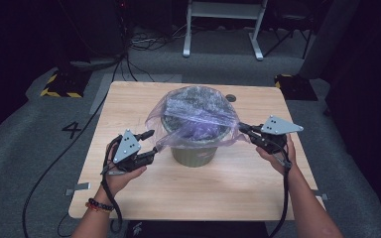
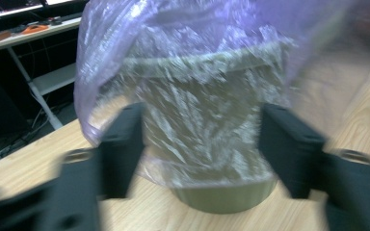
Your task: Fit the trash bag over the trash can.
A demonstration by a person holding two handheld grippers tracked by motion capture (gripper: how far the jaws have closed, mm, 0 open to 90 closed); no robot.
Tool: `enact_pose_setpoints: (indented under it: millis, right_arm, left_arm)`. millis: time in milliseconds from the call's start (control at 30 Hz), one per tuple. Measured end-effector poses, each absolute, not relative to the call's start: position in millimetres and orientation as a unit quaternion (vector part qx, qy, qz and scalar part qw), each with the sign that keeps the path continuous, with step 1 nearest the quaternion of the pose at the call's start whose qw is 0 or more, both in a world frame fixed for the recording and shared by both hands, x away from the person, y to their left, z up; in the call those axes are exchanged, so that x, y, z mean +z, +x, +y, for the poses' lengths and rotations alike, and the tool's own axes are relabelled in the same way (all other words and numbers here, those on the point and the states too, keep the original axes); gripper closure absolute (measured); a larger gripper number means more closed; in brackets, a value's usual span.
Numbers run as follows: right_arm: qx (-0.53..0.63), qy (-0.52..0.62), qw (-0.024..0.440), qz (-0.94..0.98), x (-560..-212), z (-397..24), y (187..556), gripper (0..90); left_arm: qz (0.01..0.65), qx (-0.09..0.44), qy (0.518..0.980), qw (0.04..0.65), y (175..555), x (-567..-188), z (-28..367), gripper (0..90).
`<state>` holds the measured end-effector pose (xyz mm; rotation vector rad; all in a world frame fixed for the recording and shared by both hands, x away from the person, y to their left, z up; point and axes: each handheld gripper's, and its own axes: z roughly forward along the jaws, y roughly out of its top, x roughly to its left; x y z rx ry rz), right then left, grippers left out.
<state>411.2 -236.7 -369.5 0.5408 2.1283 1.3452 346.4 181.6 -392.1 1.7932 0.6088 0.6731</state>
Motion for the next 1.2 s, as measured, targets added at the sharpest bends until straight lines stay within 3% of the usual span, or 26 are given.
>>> enact_pose_setpoints:
  millis: [33, 67, 467, 767, 833, 900, 1000, 1033, 1200]
  right_arm:
    - [0.502, 0.201, 0.280, 0.793, -369.7, -236.6, 411.6, 89.8]
    - [0.502, 0.202, 0.280, 0.793, -369.8, -236.6, 411.7, 89.8]
    - [0.497, 0.208, 0.287, 0.792, -369.2, -236.0, 411.6, 88.0]
    - [0.496, 0.202, 0.286, 0.795, -367.9, -230.9, 410.3, 87.8]
    - [0.495, 0.200, 0.286, 0.796, -367.8, -229.5, 410.0, 87.8]
    - [0.494, 0.198, 0.286, 0.797, -367.7, -229.2, 409.5, 87.8]
    - [0.495, 0.198, 0.284, 0.797, -368.1, -230.8, 408.8, 88.7]
    - [0.495, 0.198, 0.284, 0.797, -368.7, -231.9, 408.4, 88.9]
    - [0.492, 0.204, 0.273, 0.801, -375.7, -238.2, 407.3, 89.9]
  left_arm:
    - [0.252, 0.278, 0.754, 0.539, 345.7, -391.2, 181.2, 25.8]
    - [0.244, 0.266, 0.756, 0.545, 344.4, -390.0, 180.5, 21.9]
    - [0.233, 0.251, 0.777, 0.528, 318.5, -385.3, 190.1, 16.1]
    - [0.233, 0.259, 0.768, 0.537, 322.1, -375.7, 165.3, 15.6]
    - [0.228, 0.268, 0.771, 0.531, 325.8, -374.5, 159.2, 23.9]
    - [0.233, 0.292, 0.776, 0.508, 329.2, -373.8, 153.5, 45.6]
    - [0.208, 0.286, 0.782, 0.514, 332.3, -376.5, 155.0, 85.1]
    - [0.195, 0.276, 0.788, 0.515, 332.7, -378.0, 155.9, 89.8]
    - [0.161, 0.291, 0.839, 0.430, 331.9, -396.3, 147.0, 90.0]
